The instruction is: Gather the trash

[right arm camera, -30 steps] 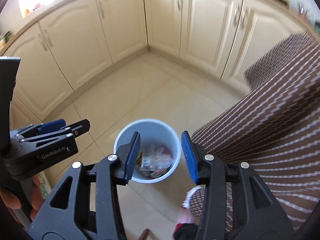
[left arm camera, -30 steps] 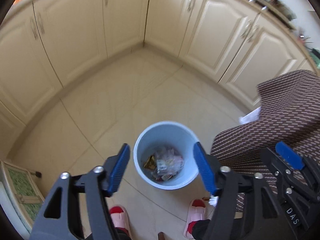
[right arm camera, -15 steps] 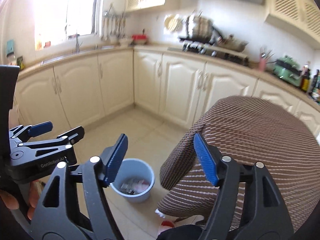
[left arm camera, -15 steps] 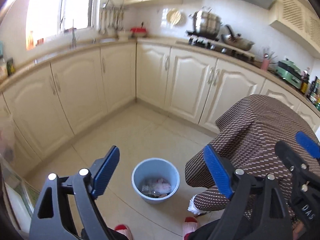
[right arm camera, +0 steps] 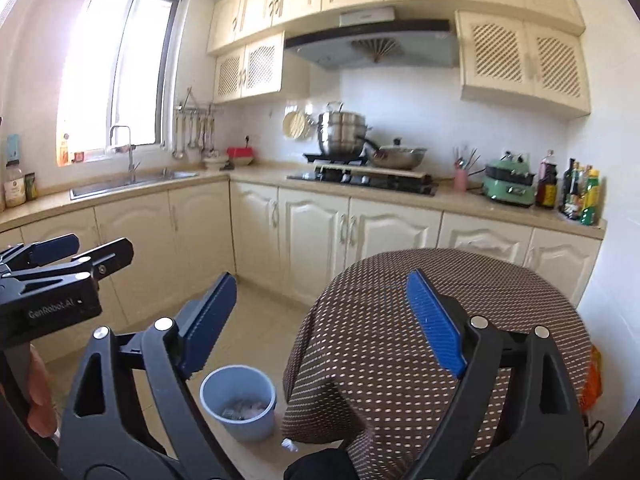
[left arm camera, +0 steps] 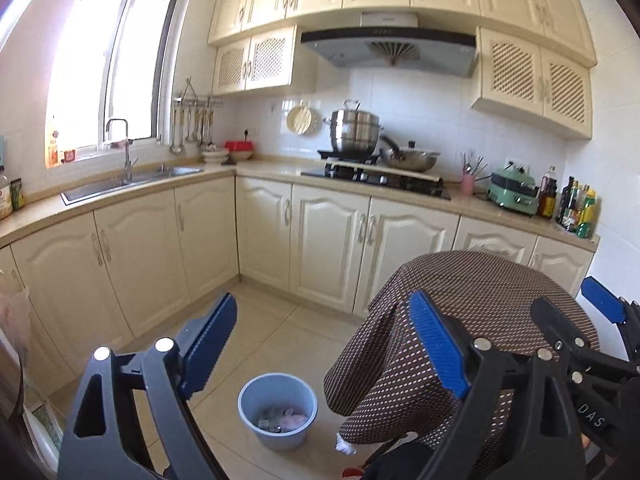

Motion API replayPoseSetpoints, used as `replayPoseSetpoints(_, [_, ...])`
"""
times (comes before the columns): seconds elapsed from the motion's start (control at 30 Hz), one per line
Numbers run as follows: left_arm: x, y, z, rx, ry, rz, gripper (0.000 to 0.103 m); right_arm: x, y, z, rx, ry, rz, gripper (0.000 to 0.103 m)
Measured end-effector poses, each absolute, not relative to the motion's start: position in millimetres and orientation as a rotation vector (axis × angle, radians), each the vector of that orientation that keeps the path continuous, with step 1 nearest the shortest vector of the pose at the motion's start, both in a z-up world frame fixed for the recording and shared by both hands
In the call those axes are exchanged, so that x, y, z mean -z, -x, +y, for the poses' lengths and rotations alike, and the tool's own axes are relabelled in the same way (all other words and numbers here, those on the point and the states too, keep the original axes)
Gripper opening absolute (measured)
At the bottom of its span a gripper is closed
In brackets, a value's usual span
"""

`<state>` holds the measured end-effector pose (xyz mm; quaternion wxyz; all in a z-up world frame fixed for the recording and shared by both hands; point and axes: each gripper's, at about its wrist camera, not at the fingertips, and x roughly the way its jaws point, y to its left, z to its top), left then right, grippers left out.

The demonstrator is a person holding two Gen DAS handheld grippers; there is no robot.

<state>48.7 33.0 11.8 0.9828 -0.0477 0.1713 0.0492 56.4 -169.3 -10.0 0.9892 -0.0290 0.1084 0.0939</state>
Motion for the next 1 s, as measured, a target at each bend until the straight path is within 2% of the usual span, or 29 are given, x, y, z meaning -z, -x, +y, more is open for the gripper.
replayPoseSetpoints(0.3, [-35.5, -15.8, -1.2, -0.053, 0.067, 0.271, 0.087, -3.2, -24.8, -200.6, -0.144, 0.026, 0.137, 0.089])
replayPoseSetpoints(0.4, [-37.3, -10.8, -11.3, -0.052, 0.042, 0.236, 0.094, -4.7, -19.3, -205.8, -0.135, 0.023, 0.115, 0.090])
replayPoseSetpoints(1.0, [-34.0, -8.3, -20.2, -0.040, 0.024, 0.195, 0.095, 0.9, -15.3, -210.3, -0.130, 0.022, 0.106, 0.092])
